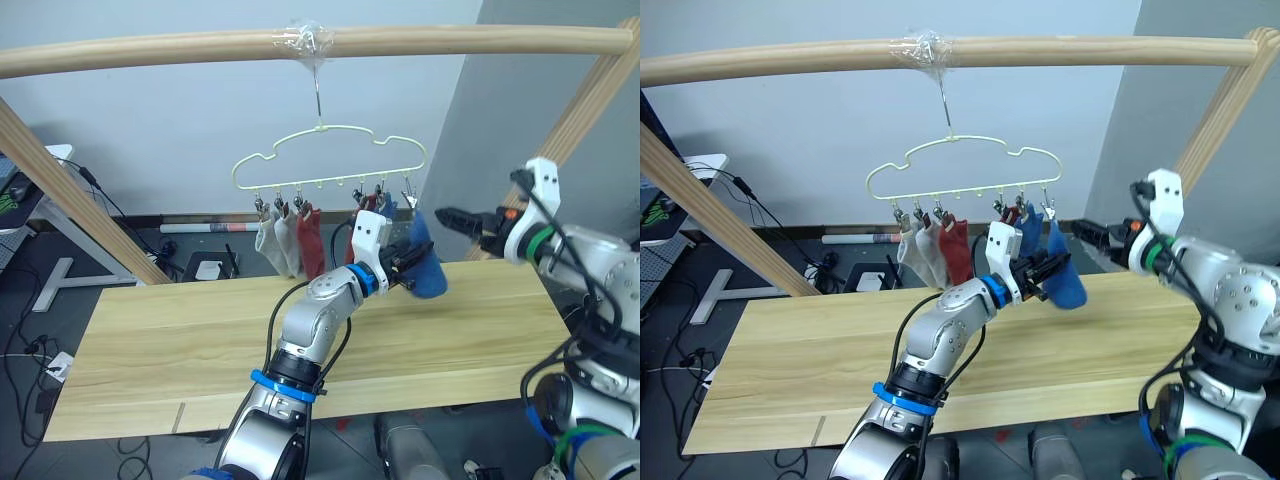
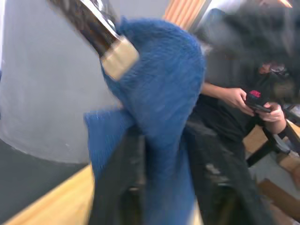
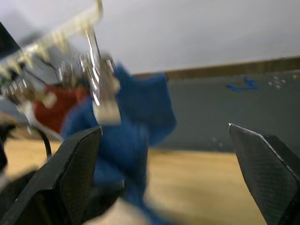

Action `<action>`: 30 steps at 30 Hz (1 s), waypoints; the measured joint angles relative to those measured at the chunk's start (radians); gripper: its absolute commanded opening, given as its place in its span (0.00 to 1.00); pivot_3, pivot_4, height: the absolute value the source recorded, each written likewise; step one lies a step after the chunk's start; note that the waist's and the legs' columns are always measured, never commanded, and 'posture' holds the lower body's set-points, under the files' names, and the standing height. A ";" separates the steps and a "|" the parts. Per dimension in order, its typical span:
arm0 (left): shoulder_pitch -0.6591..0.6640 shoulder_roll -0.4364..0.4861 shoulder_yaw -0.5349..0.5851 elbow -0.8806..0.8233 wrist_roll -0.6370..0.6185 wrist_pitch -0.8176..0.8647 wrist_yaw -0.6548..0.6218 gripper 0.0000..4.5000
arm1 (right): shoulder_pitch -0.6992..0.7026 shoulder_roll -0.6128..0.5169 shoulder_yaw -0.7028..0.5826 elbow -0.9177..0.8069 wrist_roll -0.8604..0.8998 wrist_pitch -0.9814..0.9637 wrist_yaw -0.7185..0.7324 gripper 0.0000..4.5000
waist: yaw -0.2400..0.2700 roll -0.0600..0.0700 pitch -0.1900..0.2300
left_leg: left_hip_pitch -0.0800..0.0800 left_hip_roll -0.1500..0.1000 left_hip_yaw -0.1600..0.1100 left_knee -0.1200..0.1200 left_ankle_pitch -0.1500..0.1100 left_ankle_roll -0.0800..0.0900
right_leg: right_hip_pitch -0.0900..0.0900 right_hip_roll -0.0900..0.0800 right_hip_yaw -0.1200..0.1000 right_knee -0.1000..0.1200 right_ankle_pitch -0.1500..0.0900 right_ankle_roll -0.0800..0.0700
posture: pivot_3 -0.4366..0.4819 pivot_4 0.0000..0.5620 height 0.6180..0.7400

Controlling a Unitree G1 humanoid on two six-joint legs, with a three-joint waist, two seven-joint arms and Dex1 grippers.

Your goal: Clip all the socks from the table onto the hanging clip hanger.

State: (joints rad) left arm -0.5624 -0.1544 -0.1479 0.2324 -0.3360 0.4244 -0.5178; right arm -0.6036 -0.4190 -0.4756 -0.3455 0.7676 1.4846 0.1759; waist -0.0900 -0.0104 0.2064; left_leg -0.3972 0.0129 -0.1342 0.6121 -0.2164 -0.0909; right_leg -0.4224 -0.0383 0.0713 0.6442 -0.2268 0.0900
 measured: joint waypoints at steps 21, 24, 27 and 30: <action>0.320 0.954 0.343 -0.237 -0.011 0.039 -0.349 0.94 | 0.530 -0.441 0.264 -0.125 -0.220 -0.767 0.594 1.00 | 0.011 -0.004 0.002 | 0.002 0.002 0.000 0.000 0.000 0.000 | 0.001 0.000 0.000 0.000 -0.004 -0.006 | 0.53 0.25 1.00; 0.351 1.035 0.399 -0.212 -0.007 0.012 -0.397 0.94 | 0.542 -0.476 0.238 -0.108 -0.229 -0.808 0.646 1.00 | 0.029 -0.004 0.001 | 0.002 0.001 0.001 0.000 0.000 0.000 | 0.001 -0.001 0.000 -0.001 -0.004 -0.006 | 0.58 0.22 1.00; 0.429 1.090 0.435 -0.117 0.003 -0.053 -0.450 0.94 | 0.538 -0.488 0.220 -0.106 -0.194 -0.790 0.675 1.00 | 0.046 -0.004 0.001 | 0.001 0.002 0.000 -0.002 0.000 0.000 | 0.000 0.000 -0.001 0.000 -0.005 -0.007 | 0.61 0.20 1.00; 0.439 1.115 0.515 -0.075 -0.018 -0.036 -0.460 0.94 | 0.524 -0.498 0.181 -0.103 -0.159 -0.744 0.671 1.00 | 0.061 -0.006 0.000 | 0.001 0.002 0.000 -0.002 0.000 0.000 | 0.000 0.000 -0.002 0.000 -0.005 -0.007 | 0.61 0.19 1.00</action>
State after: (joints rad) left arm -0.1230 0.9608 0.3673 0.1577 -0.3542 0.3879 -0.9783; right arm -0.0791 -0.9173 -0.2941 -0.4482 0.6083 0.7409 0.8465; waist -0.0292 -0.0165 0.2065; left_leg -0.3963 0.0150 -0.1345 0.6103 -0.2166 -0.0913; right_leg -0.4227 -0.0385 0.0696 0.6443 -0.2316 0.0828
